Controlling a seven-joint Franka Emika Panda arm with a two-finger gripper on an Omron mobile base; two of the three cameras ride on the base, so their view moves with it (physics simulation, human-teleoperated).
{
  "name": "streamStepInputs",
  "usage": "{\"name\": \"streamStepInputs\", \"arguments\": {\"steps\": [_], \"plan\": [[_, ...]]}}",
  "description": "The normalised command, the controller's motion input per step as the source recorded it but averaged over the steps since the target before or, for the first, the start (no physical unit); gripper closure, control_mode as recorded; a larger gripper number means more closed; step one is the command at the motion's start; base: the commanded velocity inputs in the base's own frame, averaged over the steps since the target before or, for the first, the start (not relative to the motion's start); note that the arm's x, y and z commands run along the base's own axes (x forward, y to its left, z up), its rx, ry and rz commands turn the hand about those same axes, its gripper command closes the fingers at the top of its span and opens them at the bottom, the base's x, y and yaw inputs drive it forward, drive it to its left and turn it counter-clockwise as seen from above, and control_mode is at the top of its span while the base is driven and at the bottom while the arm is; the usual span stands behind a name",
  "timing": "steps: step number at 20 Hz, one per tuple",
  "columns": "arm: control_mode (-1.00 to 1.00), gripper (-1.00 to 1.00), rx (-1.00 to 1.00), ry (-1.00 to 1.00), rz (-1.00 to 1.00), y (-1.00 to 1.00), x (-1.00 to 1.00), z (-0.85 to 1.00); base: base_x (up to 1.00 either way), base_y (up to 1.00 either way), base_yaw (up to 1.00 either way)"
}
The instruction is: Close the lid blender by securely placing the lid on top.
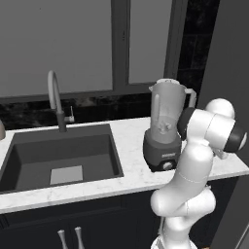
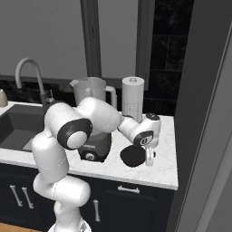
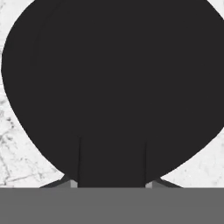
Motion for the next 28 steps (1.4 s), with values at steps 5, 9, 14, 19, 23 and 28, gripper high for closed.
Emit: {"name": "streamStepInputs", "arguments": {"steps": [5, 9, 14, 19, 23, 28], "plan": [[-1.00, 1.00, 0.00, -0.32, -0.11, 0.00, -0.23, 0.98, 0.00, 0.00, 0.00], [-1.00, 1.00, -0.01, -0.30, -0.11, 0.00, -0.25, 1.00, 0.00, 0.00, 0.00], [-1.00, 1.00, -0.06, -0.24, -0.11, 0.12, -0.15, 1.00, 0.00, 0.00, 0.00], [-1.00, 1.00, -0.10, -0.16, -0.09, 0.24, -0.08, 1.00, 0.00, 0.00, 0.00], [-1.00, 1.00, -0.10, -0.03, -0.05, 0.12, -0.16, 1.00, 0.00, 0.00, 0.00], [-1.00, 1.00, -0.06, 0.00, -0.08, 0.00, -0.25, 1.00, 0.00, 0.00, 0.00]]}}
